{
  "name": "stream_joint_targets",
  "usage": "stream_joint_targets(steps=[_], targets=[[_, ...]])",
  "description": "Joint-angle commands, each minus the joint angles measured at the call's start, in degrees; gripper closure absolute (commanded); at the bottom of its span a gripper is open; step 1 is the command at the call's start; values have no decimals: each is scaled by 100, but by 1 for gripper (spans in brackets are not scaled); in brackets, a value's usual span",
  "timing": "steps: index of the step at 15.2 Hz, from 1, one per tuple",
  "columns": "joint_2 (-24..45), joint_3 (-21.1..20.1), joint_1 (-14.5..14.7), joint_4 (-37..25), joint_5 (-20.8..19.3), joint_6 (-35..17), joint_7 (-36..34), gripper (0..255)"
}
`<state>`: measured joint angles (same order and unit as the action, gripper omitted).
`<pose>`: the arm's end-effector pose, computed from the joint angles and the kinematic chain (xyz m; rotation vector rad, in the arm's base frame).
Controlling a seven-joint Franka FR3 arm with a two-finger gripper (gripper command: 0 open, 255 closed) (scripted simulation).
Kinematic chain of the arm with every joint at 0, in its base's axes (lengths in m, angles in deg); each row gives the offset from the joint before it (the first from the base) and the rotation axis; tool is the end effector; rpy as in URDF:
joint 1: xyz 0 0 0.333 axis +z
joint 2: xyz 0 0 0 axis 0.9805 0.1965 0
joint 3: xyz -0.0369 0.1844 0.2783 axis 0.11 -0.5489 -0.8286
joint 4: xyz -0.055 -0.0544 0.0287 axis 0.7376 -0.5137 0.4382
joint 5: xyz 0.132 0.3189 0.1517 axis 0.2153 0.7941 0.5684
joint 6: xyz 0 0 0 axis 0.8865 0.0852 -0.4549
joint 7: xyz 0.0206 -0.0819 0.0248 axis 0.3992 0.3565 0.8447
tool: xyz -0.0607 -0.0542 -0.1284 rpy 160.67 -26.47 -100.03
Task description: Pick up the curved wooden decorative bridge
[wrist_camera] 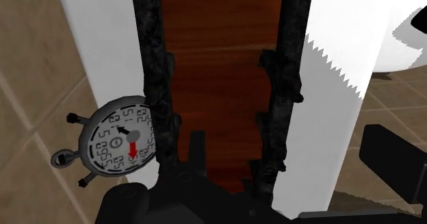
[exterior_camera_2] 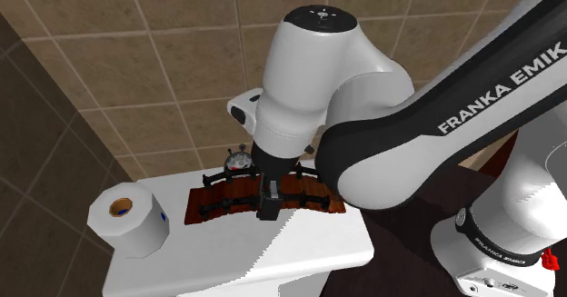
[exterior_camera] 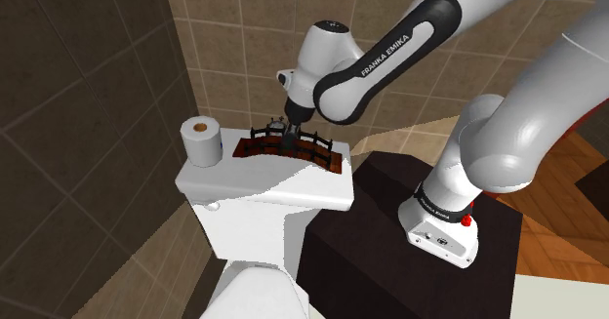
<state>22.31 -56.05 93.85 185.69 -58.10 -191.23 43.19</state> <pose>0.3850 0.1325 0.2919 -2.9580 -0.8340 -0.3593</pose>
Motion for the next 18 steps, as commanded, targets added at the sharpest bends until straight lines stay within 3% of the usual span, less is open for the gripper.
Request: stream_joint_targets(steps=[1,6,7,16,18], targets=[[196,-10,21,8,20,-215,17,0],[524,-2,48,45,81,-579,74,0],[520,1,49,59,87,-589,82,255],[524,-2,48,44,82,-579,74,255],[338,-6,33,27,45,-375,40,255]])
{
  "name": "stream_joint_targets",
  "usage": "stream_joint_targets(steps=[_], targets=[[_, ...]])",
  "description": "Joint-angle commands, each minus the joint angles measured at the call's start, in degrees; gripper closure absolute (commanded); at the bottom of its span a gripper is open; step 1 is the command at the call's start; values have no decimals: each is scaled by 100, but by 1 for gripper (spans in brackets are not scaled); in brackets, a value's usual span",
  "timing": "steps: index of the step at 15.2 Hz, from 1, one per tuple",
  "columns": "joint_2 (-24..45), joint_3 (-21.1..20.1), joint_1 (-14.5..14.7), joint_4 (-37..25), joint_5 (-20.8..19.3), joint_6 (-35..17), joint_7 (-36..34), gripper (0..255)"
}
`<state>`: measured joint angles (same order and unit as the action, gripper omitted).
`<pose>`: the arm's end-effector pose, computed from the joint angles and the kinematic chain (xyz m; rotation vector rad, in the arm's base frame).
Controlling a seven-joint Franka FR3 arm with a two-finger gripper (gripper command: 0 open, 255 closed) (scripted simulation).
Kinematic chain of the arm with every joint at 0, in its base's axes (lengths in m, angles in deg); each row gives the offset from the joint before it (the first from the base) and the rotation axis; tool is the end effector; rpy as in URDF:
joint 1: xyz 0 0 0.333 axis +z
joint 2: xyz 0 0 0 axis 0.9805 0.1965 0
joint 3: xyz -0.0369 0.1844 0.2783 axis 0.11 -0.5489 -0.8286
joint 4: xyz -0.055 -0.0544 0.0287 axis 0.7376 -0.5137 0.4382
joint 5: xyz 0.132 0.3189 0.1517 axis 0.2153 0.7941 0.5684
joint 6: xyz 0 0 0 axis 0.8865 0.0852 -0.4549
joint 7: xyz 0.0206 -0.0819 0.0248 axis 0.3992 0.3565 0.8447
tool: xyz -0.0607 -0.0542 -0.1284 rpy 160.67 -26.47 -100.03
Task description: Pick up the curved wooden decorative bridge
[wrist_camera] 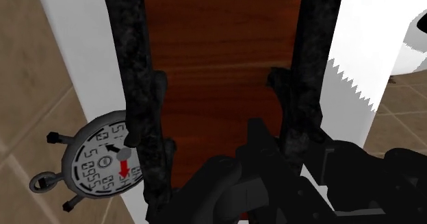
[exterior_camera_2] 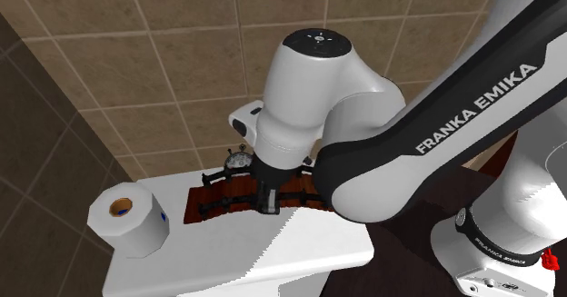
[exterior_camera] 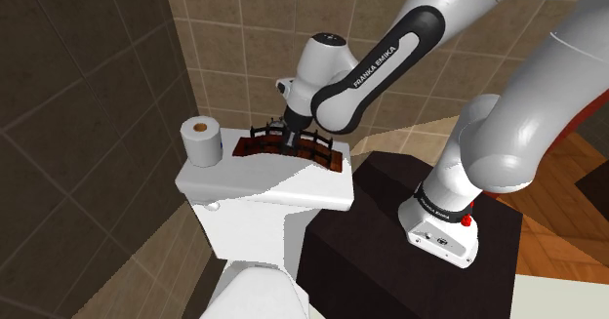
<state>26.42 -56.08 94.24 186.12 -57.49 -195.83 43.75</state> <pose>0.3879 0.1347 0.2694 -2.9568 -0.8384 -0.3608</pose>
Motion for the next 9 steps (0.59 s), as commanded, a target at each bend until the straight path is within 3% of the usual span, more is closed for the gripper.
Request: stream_joint_targets(steps=[1,9], targets=[[-164,-5,-13,-27,-33,187,-31,255],[-825,-11,-58,-176,-124,997,-118,255]])
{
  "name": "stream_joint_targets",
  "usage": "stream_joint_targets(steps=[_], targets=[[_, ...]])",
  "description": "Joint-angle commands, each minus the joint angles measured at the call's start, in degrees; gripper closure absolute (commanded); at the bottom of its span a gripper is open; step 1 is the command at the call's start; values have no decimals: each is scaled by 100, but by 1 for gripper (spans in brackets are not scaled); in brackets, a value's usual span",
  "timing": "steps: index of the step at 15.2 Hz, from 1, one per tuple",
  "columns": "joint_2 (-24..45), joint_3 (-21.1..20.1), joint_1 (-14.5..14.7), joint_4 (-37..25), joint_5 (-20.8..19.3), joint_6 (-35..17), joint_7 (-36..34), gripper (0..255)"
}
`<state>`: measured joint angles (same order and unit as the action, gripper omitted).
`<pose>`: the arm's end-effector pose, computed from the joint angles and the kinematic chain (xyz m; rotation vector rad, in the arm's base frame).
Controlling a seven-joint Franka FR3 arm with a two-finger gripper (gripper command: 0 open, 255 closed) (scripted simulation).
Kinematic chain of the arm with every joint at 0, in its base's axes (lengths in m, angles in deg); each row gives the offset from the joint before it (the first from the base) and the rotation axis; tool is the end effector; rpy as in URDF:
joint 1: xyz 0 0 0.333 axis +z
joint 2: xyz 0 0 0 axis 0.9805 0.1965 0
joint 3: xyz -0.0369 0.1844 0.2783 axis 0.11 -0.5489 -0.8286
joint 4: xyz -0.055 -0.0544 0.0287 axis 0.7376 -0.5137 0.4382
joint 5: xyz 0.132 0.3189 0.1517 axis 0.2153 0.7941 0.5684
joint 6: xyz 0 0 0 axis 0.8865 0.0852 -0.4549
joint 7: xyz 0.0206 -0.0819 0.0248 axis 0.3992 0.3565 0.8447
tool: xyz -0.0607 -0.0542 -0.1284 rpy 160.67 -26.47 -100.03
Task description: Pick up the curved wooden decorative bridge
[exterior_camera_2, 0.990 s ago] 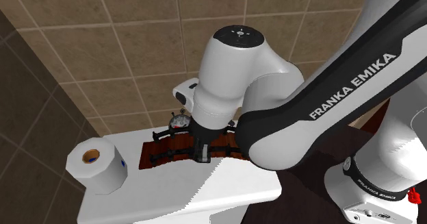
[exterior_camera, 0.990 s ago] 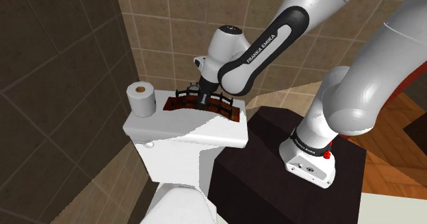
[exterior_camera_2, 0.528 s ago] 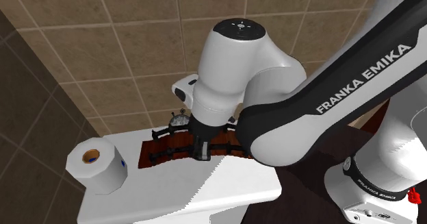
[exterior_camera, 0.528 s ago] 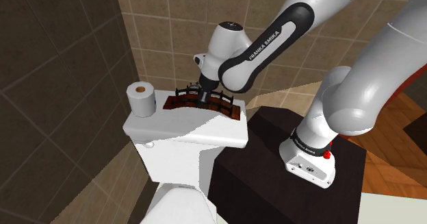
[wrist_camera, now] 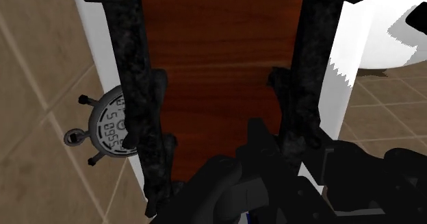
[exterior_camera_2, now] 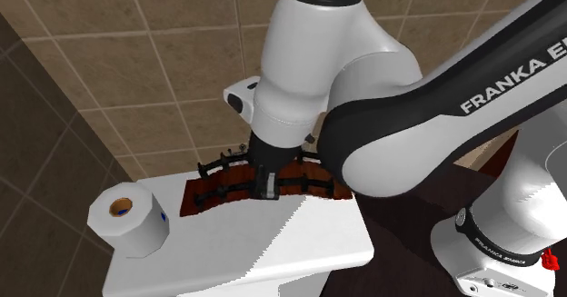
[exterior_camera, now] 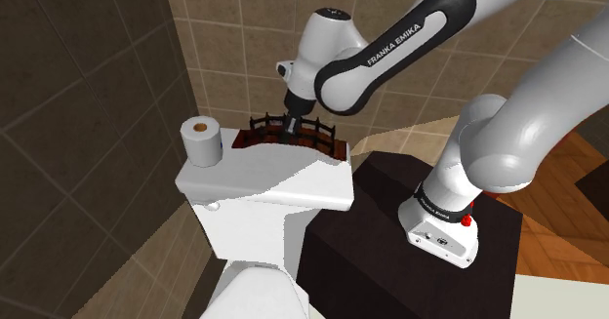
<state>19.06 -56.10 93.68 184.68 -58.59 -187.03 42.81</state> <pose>0.3839 0.1330 0.3132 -2.9566 -0.8384 -0.3609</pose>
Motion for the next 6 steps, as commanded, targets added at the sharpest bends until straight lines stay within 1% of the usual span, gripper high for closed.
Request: stream_joint_targets(steps=[1,4,6], targets=[[-163,-9,-7,-57,-22,216,-33,255],[-374,-7,-19,-143,-46,513,-55,255],[-385,-7,-20,-148,-47,528,-57,255]])
